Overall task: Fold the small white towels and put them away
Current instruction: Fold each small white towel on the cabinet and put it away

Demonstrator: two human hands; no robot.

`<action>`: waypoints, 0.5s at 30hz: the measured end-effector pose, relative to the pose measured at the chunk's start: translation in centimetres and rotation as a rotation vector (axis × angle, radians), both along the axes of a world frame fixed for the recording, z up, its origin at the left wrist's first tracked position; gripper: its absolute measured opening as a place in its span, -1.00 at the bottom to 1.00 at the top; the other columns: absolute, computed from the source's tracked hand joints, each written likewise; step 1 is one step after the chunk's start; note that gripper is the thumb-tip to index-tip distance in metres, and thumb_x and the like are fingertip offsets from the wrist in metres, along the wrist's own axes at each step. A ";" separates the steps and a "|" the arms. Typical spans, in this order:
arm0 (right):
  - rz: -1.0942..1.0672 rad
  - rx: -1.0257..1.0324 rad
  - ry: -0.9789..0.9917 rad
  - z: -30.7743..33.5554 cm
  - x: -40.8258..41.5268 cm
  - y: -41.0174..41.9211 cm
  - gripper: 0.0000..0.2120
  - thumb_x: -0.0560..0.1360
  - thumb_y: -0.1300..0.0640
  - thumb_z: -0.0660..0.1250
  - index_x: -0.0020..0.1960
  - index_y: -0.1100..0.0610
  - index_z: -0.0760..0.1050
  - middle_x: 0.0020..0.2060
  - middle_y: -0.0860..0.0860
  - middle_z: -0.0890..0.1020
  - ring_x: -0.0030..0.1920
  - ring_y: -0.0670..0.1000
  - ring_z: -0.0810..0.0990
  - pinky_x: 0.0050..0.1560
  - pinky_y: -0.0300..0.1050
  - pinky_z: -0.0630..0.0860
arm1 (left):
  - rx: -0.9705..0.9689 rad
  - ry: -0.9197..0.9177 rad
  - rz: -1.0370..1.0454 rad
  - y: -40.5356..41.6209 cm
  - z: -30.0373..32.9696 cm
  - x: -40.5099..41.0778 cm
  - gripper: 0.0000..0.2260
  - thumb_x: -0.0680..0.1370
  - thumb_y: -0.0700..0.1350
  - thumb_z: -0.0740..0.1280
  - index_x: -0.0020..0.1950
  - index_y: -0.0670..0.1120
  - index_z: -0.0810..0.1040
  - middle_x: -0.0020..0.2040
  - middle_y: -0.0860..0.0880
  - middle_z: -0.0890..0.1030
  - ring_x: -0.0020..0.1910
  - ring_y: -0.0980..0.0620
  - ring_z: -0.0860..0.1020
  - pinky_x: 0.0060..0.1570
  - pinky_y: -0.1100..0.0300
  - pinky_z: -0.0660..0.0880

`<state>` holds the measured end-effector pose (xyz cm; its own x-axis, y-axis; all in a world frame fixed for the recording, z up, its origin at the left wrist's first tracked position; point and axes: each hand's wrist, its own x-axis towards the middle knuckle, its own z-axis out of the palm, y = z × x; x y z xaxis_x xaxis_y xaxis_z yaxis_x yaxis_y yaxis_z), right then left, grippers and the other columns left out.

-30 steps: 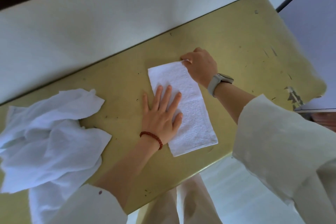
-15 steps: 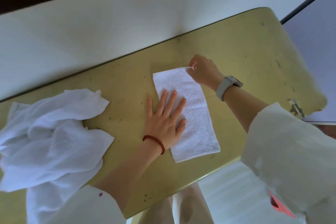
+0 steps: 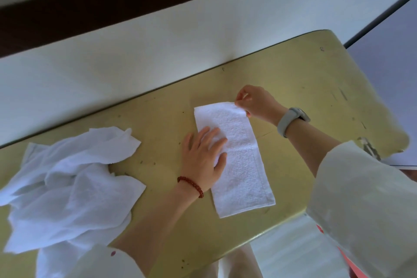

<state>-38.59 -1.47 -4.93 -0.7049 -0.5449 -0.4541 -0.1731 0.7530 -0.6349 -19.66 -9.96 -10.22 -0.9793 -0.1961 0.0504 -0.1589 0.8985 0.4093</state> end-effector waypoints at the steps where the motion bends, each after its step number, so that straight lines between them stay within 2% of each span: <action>1: -0.001 -0.004 -0.010 0.0 0.0 0.0 -0.95 0.52 0.21 0.26 -0.12 0.15 0.44 -0.33 -0.05 0.54 -0.47 -0.15 0.51 -0.34 -0.26 0.44 | 0.058 0.048 0.047 -0.6 0.2 -0.6 -0.76 0.47 -0.02 0.17 0.07 0.00 0.52 0.20 -0.07 0.53 0.21 -0.06 0.43 0.15 -0.12 0.42; 3: -0.008 -0.045 -0.012 0.2 0.2 0.1 -0.92 0.52 0.22 0.26 -0.16 0.13 0.43 -0.28 0.03 0.58 -0.46 -0.13 0.54 -0.37 -0.26 0.45 | 0.107 0.076 0.195 -2.0 0.6 -1.9 -0.73 0.45 -0.05 0.19 0.11 -0.05 0.51 0.19 -0.11 0.53 0.15 -0.14 0.48 0.09 -0.07 0.45; 5: -0.019 -0.130 -0.025 0.8 0.3 0.5 -0.87 0.51 0.25 0.27 -0.21 0.10 0.42 -0.22 0.05 0.59 -0.50 -0.12 0.56 -0.48 -0.31 0.40 | 0.166 -0.048 0.309 -3.7 1.3 -3.5 -0.59 0.46 -0.06 0.27 0.31 -0.09 0.39 0.31 -0.11 0.43 0.27 -0.17 0.37 0.23 -0.08 0.35; 8: -0.044 -0.233 -0.070 2.2 0.6 1.2 -0.88 0.50 0.28 0.29 -0.21 0.14 0.44 -0.21 0.02 0.57 -0.47 -0.06 0.60 -0.50 -0.31 0.42 | 0.295 -0.303 0.279 -5.9 2.7 -5.8 -0.40 0.47 0.00 0.32 0.46 -0.03 0.17 0.40 -0.02 0.31 0.39 -0.09 0.17 0.32 -0.02 0.15; 10: -0.060 -0.266 -0.084 3.2 0.8 1.7 -0.88 0.49 0.29 0.30 -0.20 0.16 0.45 -0.23 0.01 0.57 -0.43 -0.05 0.62 -0.46 -0.30 0.47 | 0.306 -0.408 0.185 -6.8 3.8 -7.1 -0.40 0.46 0.02 0.32 0.45 0.02 0.18 0.34 0.00 0.38 0.36 -0.06 0.23 0.30 0.00 0.16; 11: -0.065 -0.280 -0.087 3.6 0.9 2.0 -0.88 0.48 0.29 0.31 -0.21 0.16 0.46 -0.24 0.01 0.57 -0.42 -0.05 0.62 -0.45 -0.30 0.48 | 0.338 -0.443 0.149 -7.2 4.2 -7.6 -0.47 0.46 0.02 0.33 0.40 0.03 0.27 0.26 0.01 0.46 0.31 -0.05 0.33 0.26 0.03 0.22; 13: -0.075 -0.300 -0.095 4.4 0.9 2.5 -0.88 0.47 0.31 0.32 -0.22 0.17 0.47 -0.28 0.02 0.58 -0.40 -0.08 0.63 -0.42 -0.32 0.48 | 0.535 -0.459 0.119 -7.6 4.9 -8.2 -0.75 0.46 -0.01 0.35 0.13 0.05 0.49 -0.03 0.05 0.57 0.03 0.00 0.52 0.02 0.14 0.38; 15: -0.088 -0.305 -0.096 4.9 0.8 3.1 -0.88 0.47 0.32 0.32 -0.22 0.18 0.47 -0.29 0.04 0.59 -0.42 -0.14 0.62 -0.40 -0.36 0.48 | 0.704 -0.396 0.131 -7.8 5.9 -8.5 -0.96 0.46 -0.07 0.37 -0.15 0.04 0.52 -0.29 0.05 0.51 -0.27 0.06 0.48 -0.28 0.31 0.36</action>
<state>-37.83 1.60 0.01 -0.7171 -0.6050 -0.3461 -0.0443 0.5350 -0.8437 -28.15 -17.75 -4.36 -0.8658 -0.1669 -0.4718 -0.4956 0.4162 0.7623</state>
